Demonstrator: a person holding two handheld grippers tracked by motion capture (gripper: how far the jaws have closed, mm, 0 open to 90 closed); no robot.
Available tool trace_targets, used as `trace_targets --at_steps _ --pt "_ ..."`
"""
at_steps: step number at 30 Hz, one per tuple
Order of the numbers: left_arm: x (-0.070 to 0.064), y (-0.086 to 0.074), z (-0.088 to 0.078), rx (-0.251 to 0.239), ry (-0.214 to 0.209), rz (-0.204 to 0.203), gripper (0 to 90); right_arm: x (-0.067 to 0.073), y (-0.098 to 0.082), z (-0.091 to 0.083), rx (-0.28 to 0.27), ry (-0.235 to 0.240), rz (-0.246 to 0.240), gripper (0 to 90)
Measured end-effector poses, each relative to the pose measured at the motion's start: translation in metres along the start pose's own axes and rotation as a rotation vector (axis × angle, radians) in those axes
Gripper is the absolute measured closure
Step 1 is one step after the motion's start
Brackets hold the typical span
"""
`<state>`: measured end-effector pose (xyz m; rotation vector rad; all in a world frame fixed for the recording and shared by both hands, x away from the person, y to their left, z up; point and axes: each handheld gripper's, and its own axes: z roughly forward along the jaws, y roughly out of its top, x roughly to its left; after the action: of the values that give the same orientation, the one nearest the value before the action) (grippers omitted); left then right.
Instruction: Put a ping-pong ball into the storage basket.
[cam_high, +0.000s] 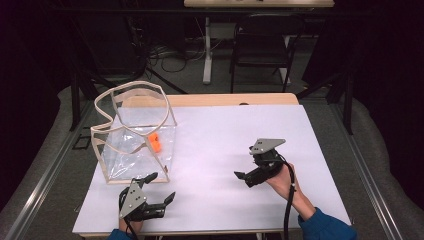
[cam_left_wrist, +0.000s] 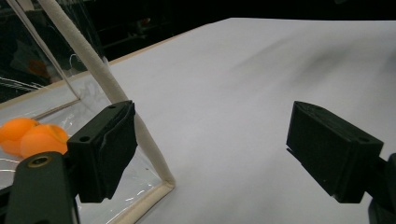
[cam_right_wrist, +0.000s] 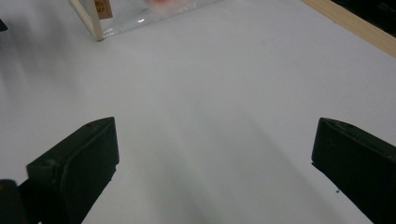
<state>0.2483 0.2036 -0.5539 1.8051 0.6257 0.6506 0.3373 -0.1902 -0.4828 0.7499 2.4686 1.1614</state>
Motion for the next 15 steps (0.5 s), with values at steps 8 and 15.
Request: trace_targets --at_steps 8,15 --pt "0.000 0.000 0.000 0.000 0.001 -0.001 16.0 0.000 -0.023 -0.005 -0.001 -0.023 0.025 0.3" --pt "0.000 -0.001 0.001 0.001 0.000 -0.008 16.0 0.001 -0.040 -0.009 0.011 -0.039 0.037 0.2"
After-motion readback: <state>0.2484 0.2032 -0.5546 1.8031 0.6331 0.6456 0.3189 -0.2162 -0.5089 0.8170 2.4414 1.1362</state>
